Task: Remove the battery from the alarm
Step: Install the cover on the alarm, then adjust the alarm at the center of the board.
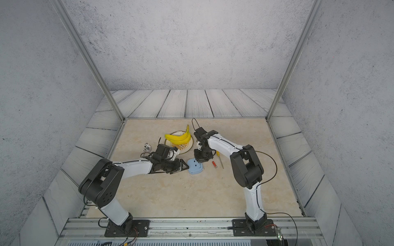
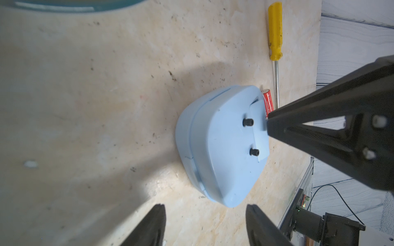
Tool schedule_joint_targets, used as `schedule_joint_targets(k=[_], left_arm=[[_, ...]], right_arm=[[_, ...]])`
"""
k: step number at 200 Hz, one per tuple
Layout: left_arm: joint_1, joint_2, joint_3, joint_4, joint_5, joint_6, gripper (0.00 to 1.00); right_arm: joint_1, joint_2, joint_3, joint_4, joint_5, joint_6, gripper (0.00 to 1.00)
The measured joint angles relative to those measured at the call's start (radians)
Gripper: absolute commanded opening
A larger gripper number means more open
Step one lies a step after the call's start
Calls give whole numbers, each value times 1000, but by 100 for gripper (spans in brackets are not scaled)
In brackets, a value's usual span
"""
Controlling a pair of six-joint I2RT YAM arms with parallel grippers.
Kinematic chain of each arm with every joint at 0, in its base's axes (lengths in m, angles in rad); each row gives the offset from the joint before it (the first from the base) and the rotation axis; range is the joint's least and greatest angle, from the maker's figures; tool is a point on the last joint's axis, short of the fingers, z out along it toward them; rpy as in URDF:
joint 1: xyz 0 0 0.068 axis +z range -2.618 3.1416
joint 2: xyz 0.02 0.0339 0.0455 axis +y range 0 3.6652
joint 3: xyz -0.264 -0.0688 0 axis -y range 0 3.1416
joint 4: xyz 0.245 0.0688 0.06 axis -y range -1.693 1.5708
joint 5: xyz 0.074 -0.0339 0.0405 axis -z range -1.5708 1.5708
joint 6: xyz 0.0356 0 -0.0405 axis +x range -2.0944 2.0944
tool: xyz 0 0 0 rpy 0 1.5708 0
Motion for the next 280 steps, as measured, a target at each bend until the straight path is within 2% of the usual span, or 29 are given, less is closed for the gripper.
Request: schedule_joint_targets(k=[62, 106, 199, 244, 280], left_arm=[[16, -34, -2, -20, -4, 3, 67], [30, -56, -12, -25, -10, 4, 67], [50, -69, -26, -47, -10, 8, 67], [74, -85, -28, -53, -10, 11, 67], [103, -100, -28, -54, -10, 12, 67]], right_arm=[[0, -21, -10, -27, 34, -22, 39], [0, -31, -7, -56, 89, -43, 39], [-3, 6, -15, -25, 83, -50, 41], [-9, -67, -139, 90, 7, -53, 54], [-4, -131, -257, 217, -110, -49, 57]])
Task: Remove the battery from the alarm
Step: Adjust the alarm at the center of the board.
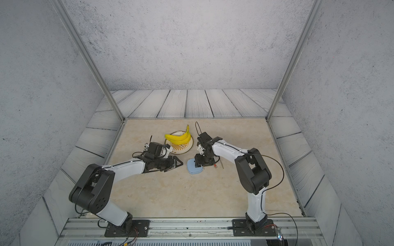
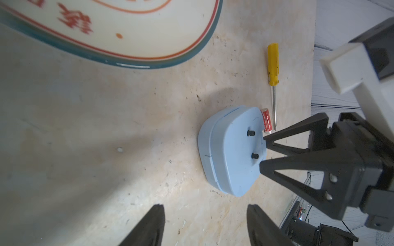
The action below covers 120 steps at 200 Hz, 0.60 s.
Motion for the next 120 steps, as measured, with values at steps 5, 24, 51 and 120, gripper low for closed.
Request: schedule_joint_targets(k=[5, 24, 51, 120], left_arm=[[4, 0, 0, 0, 0, 0, 67], [19, -1, 0, -6, 0, 4, 67], [35, -3, -1, -14, 0, 10, 67], [64, -26, -11, -30, 4, 18, 67]], right_arm=[[2, -2, -13, 17, -16, 2, 57], [10, -2, -57, 76, -54, 11, 56], [47, -10, -97, 153, -82, 27, 58], [121, -113, -118, 140, 82, -118, 74]])
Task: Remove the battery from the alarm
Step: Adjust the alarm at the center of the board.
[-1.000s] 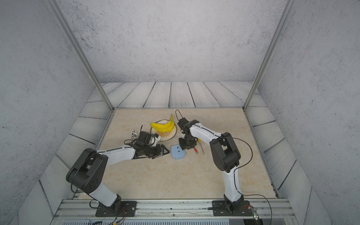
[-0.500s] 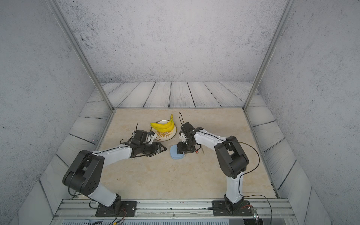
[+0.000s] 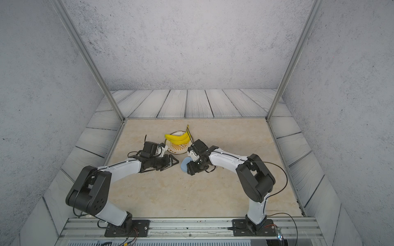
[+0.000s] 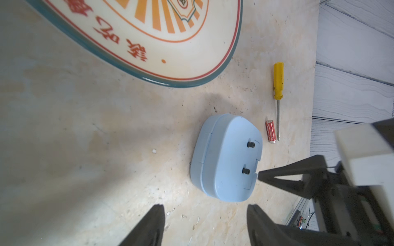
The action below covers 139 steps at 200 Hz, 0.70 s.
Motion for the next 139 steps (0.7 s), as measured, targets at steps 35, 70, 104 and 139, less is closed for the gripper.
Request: schedule_joint_targets(k=[35, 70, 104, 139], left_arm=[[2, 27, 10, -10, 8, 3, 64], [2, 104, 47, -18, 9, 12, 59], [2, 161, 85, -22, 15, 19, 55], [3, 206, 109, -21, 17, 22, 54]], right_arm=[[-5, -32, 35, -39, 119, -159, 100], [-5, -12, 79, -59, 148, -294, 100], [-3, 49, 121, -62, 146, -404, 100], [5, 102, 144, -63, 146, -473, 100]])
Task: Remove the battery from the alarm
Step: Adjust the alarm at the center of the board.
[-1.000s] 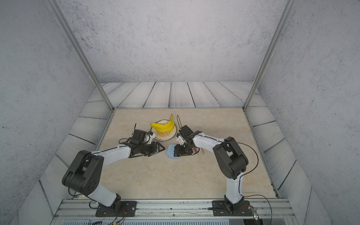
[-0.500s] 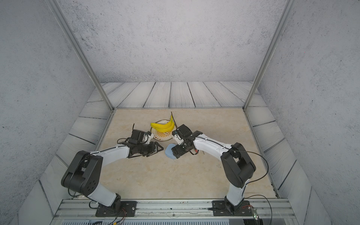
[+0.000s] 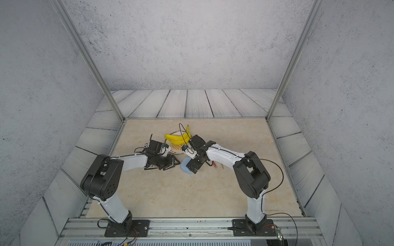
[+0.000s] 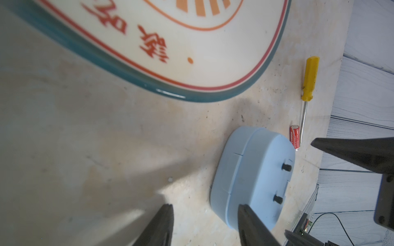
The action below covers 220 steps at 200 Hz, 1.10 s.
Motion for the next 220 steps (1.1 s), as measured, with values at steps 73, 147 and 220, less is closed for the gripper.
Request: schedule_joint_targets(k=[73, 147, 220], left_arm=[[0, 35, 29, 10, 27, 1, 54], [-1, 44, 28, 42, 36, -4, 56], [6, -159, -76, 108, 93, -37, 76]], right_arm=[[18, 51, 35, 16, -21, -53, 100], [25, 88, 41, 39, -32, -56, 79], [23, -48, -96, 111, -32, -27, 76]])
